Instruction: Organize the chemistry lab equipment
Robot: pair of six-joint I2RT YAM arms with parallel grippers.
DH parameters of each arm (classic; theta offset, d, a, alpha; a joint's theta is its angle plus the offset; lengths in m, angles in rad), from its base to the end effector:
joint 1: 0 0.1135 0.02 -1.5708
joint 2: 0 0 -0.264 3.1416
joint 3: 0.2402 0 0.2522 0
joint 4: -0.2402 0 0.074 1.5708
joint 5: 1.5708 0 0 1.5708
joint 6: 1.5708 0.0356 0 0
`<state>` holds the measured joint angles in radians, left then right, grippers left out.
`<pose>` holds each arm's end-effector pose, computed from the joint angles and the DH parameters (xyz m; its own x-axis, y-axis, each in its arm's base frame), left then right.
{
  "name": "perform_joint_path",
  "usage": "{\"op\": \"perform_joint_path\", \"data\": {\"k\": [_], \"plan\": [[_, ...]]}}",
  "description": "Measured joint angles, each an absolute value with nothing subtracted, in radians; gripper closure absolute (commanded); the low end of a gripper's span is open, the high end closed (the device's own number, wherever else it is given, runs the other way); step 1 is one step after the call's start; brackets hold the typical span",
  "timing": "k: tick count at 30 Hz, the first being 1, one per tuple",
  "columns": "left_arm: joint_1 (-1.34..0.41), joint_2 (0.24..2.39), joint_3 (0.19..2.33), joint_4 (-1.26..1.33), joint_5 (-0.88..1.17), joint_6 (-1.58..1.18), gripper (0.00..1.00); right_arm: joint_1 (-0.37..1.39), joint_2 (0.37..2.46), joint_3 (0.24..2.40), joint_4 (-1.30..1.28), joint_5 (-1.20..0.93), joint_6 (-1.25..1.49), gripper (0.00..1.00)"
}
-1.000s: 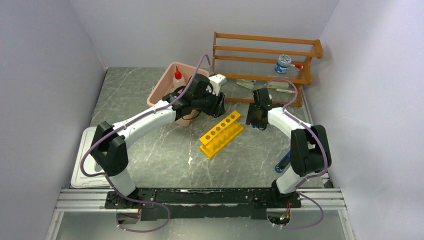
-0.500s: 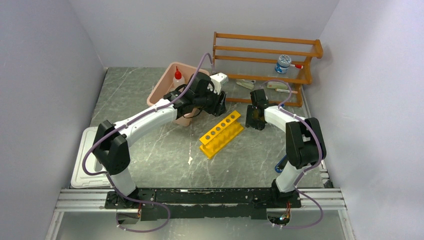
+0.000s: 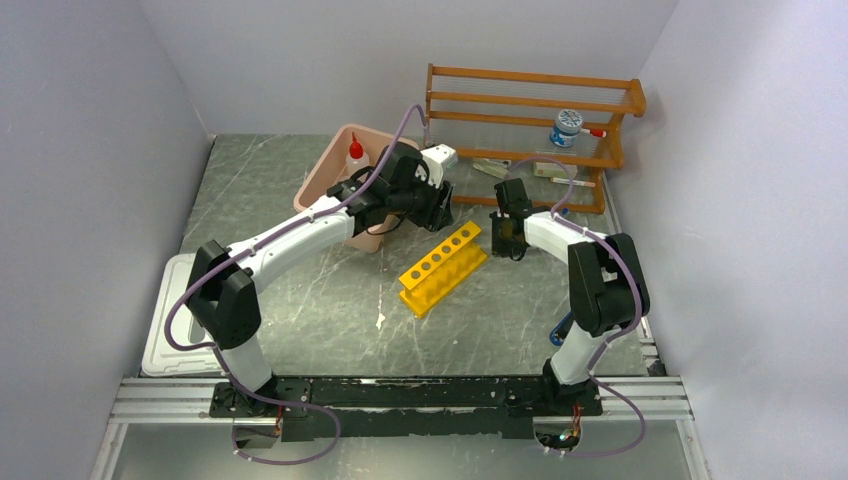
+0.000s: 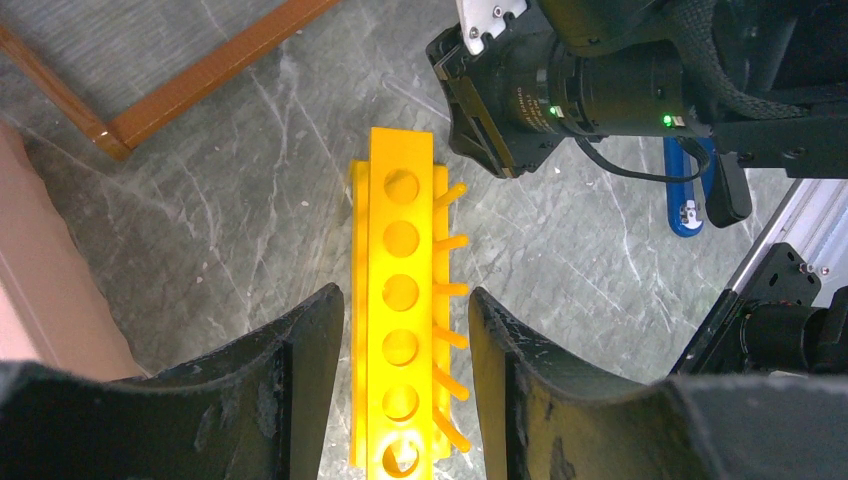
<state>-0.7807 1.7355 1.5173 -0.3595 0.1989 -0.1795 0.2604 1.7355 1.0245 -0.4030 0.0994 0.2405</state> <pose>0.2839 -0.2912 0.3200 -0.5259 0.2746 -0.8050 0.7253 0.6392 -0.2557 0.3259 0.0832 0.1613 -0.8932 0.0073 -0.4496 -0.0012 0.9998 0.0186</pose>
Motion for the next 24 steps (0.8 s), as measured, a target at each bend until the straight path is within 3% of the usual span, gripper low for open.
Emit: {"op": "perform_joint_path", "data": {"k": [10,15,19,24], "plan": [[-0.781,1.734,1.517,-0.361,0.199,-0.197,0.42,0.273,1.640,1.003,-0.402,0.079,0.247,0.80],[-0.781,1.719,1.517,-0.374,0.202,-0.252,0.29,0.278,1.520,0.986,-0.415,0.079,0.266,0.80],[-0.780,1.703,1.528,-0.406,0.213,-0.322,0.24,0.281,1.374,0.957,-0.393,0.039,0.292,0.80],[-0.749,1.702,1.600,-0.444,0.273,-0.393,0.07,0.305,1.211,0.925,-0.341,-0.089,0.308,0.81]]}}
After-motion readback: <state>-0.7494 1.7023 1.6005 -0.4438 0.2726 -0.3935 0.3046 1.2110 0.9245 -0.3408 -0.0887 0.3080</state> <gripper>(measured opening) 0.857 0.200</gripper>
